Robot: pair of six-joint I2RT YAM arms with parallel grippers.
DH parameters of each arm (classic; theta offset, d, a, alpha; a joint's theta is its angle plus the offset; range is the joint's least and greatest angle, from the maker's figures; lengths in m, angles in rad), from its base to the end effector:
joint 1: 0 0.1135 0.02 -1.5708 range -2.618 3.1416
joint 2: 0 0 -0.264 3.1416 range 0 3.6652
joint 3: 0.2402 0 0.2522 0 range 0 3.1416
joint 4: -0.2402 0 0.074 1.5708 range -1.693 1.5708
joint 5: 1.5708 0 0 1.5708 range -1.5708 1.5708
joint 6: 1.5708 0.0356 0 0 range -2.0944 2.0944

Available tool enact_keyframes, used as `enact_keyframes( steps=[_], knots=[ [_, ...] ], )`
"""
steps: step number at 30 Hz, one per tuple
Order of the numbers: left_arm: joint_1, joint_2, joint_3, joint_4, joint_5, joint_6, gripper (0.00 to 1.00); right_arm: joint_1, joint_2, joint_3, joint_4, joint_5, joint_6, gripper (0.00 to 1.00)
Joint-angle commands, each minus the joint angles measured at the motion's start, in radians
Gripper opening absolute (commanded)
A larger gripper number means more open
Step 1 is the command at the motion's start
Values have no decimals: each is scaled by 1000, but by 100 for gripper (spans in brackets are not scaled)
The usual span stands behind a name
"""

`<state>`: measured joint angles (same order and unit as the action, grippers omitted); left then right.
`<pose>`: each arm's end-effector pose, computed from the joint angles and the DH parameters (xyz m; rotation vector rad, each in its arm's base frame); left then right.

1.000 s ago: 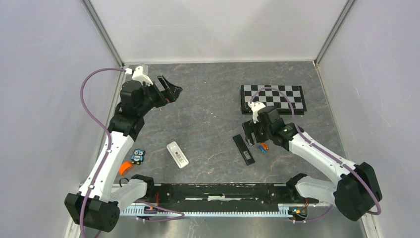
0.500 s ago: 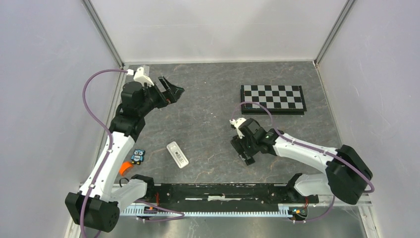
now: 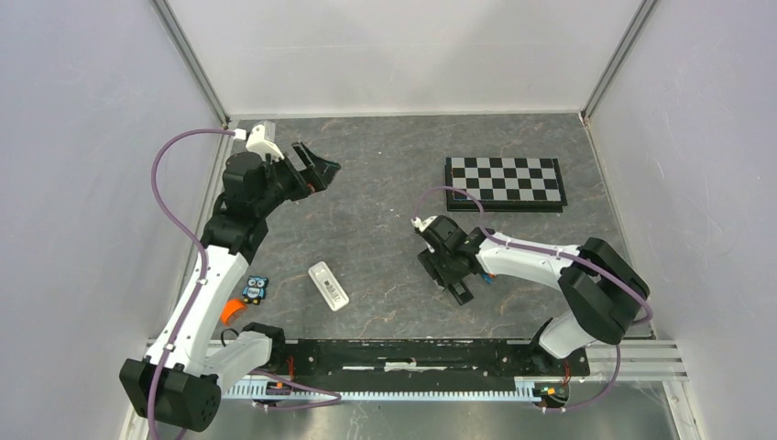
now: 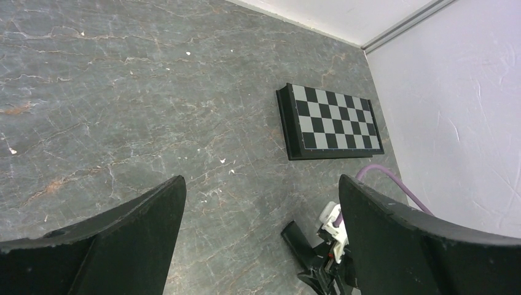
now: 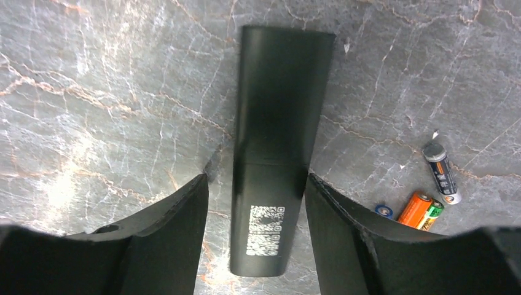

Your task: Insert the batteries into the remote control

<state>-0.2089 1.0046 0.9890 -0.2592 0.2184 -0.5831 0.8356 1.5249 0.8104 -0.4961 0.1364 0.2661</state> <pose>0.2223 -0.0550 0.3630 -0.1985 1.8963 -0.7471 0.1852 0.1976 0.1598 -0.7430 2.6609 0.1025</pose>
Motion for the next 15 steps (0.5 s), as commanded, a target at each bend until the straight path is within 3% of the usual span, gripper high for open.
enact_keyframes(
  steps=[1,9,15],
  knots=[
    [3,-16,6,13,0,22,100,-11,57,48,-12,-49,45,60],
    [3,-16,7,6,9,31,100,-44,51,96,67,-34,54,42],
    [2,-27,-38,51,83,14,100,-57,-28,92,265,-7,97,38]
  ],
)
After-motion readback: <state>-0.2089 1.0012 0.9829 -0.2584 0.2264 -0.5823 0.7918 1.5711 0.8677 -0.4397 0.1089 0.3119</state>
